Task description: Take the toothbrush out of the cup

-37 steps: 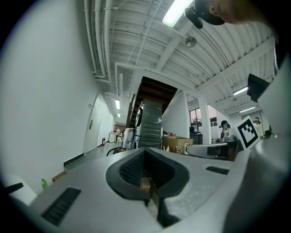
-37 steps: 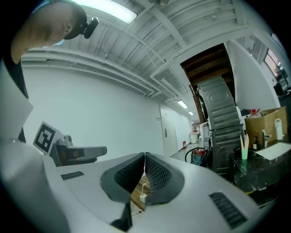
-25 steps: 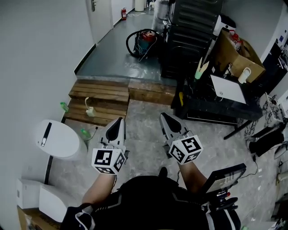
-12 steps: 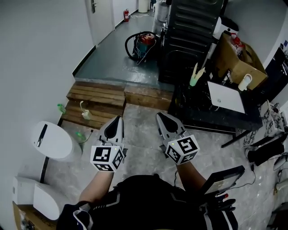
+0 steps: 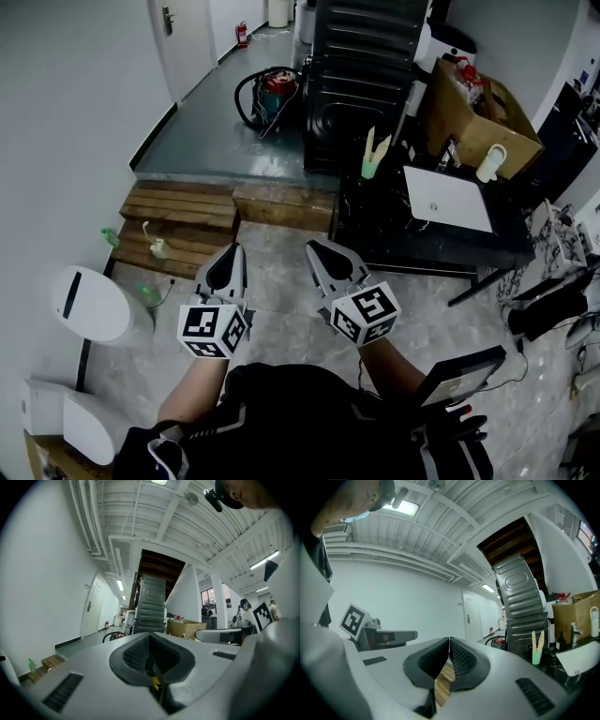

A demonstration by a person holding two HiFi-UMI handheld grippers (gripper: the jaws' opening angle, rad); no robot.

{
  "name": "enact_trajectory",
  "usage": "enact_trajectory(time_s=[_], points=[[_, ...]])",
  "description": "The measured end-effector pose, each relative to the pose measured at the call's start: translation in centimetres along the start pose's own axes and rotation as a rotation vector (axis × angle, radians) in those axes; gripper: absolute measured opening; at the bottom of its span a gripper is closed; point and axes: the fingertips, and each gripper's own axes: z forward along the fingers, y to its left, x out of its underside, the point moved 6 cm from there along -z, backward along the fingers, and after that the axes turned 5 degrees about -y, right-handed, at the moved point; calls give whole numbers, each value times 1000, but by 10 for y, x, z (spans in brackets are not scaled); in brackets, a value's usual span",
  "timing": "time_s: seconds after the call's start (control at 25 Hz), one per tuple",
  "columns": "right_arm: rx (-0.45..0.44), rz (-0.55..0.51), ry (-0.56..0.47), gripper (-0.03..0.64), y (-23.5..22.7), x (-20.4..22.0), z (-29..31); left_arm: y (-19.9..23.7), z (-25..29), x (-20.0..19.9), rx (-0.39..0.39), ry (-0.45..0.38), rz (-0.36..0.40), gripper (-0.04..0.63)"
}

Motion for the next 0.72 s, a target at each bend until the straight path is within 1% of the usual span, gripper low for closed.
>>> enact_trajectory(time_s=[0.16, 0.28, 0.48, 0.6, 0.72], points=[[9, 22, -16, 23, -20, 3, -8, -13, 14, 7, -1, 13, -16, 0], [25, 28, -37, 23, -37, -1, -13, -22, 29, 8, 21, 11, -10, 0], [117, 38, -48, 23, -75, -3, -5, -27, 76, 10, 89, -2, -14, 0], [171, 21, -51, 23, -94, -7, 1, -27, 104, 13, 128, 8, -11, 0], [221, 0, -42, 23, -118, -12, 9, -27, 136, 14, 157, -5, -30, 0]])
